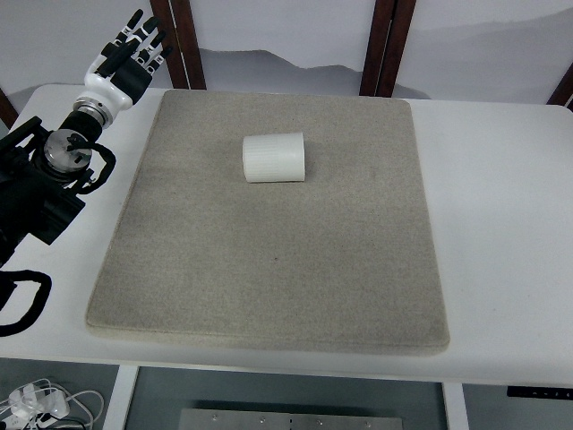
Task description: Upright white cup
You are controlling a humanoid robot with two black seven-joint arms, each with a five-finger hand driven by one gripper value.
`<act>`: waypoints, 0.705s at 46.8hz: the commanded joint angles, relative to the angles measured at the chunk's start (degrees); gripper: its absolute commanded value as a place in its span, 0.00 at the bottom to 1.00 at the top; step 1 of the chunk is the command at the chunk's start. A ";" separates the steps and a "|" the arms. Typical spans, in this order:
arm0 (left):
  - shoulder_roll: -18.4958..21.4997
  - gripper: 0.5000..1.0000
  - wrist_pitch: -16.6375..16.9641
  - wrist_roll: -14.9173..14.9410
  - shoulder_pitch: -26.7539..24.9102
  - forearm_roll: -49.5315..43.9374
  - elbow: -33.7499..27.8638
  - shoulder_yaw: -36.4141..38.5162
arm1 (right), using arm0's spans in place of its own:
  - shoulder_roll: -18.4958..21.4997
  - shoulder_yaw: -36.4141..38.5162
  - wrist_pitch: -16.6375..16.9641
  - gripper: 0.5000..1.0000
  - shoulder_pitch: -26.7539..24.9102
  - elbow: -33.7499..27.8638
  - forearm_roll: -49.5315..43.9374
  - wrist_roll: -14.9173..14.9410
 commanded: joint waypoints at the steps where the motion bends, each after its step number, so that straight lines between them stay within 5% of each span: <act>1: 0.00 0.99 -0.03 0.00 0.00 0.05 0.00 -0.01 | 0.00 -0.09 0.00 0.90 0.00 0.00 -0.01 0.00; 33: 0.79 0.99 0.06 0.18 -1.23 0.05 -0.35 -0.10 | 0.00 -0.09 0.00 0.90 0.00 0.00 -0.01 0.00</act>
